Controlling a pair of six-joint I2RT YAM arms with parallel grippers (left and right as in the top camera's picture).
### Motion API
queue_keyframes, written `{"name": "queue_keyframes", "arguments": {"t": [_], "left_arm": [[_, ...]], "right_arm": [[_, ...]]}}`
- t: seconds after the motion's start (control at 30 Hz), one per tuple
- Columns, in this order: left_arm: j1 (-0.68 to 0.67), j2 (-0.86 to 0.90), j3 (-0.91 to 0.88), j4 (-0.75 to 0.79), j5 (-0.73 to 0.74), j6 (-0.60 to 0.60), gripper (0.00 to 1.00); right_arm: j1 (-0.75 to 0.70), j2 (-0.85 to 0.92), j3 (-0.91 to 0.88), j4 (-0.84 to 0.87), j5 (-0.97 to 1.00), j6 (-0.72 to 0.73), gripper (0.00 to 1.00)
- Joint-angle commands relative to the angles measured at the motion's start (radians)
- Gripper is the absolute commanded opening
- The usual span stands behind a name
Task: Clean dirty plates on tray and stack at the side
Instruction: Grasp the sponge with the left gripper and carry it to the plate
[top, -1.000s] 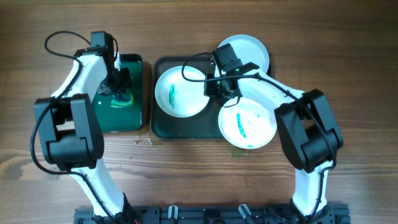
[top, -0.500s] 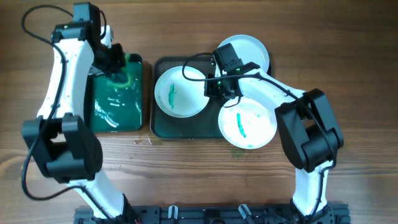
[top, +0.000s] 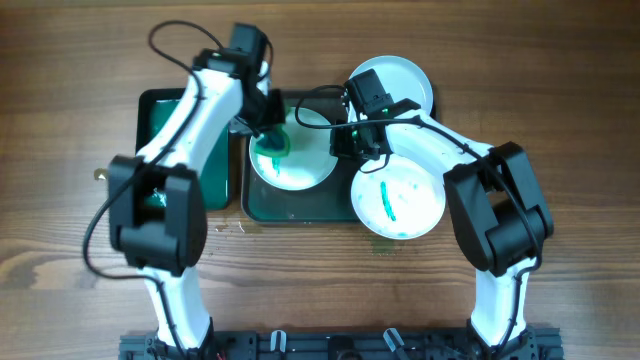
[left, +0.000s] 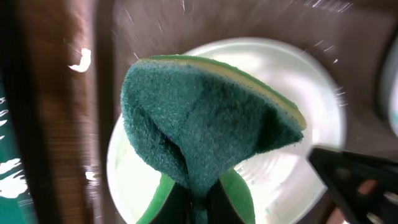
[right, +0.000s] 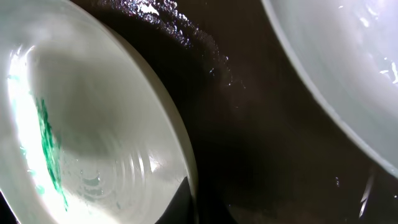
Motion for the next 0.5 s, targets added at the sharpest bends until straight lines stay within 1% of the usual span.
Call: {"name": "queue_keyframes", "arguments": {"t": [0.0, 0.2, 0.27, 0.3, 0.33, 0.43, 0.47], "left_arm": [[-0.018, 0.070, -0.008, 0.003, -0.057, -0.070, 0.04], [-0.045, 0.158, -0.016, -0.002, -0.053, -0.073, 0.04], [-0.058, 0.163, -0.035, -0.002, -0.019, -0.068, 0.04], [-0.063, 0.163, -0.041, -0.002, 0.023, -0.039, 0.04], [-0.069, 0.163, -0.043, -0.002, 0.110, 0.033, 0.04], [-0.072, 0.163, -0.043, -0.014, 0.442, 0.309, 0.04], [-0.072, 0.163, -0.042, -0.024, 0.512, 0.370, 0.04]], "right_arm": [[-0.003, 0.037, 0.010, -0.013, -0.007, 0.011, 0.04], [-0.006, 0.037, 0.010, -0.013, -0.007, 0.011, 0.04], [-0.012, 0.037, 0.010, -0.015, -0.007, 0.011, 0.04], [-0.014, 0.037, 0.010, -0.016, -0.007, 0.011, 0.04], [-0.015, 0.037, 0.010, -0.016, -0.008, 0.011, 0.04], [-0.014, 0.037, 0.010, -0.014, -0.007, 0.011, 0.04], [-0.014, 0.037, 0.010, -0.015, -0.008, 0.011, 0.04]]}}
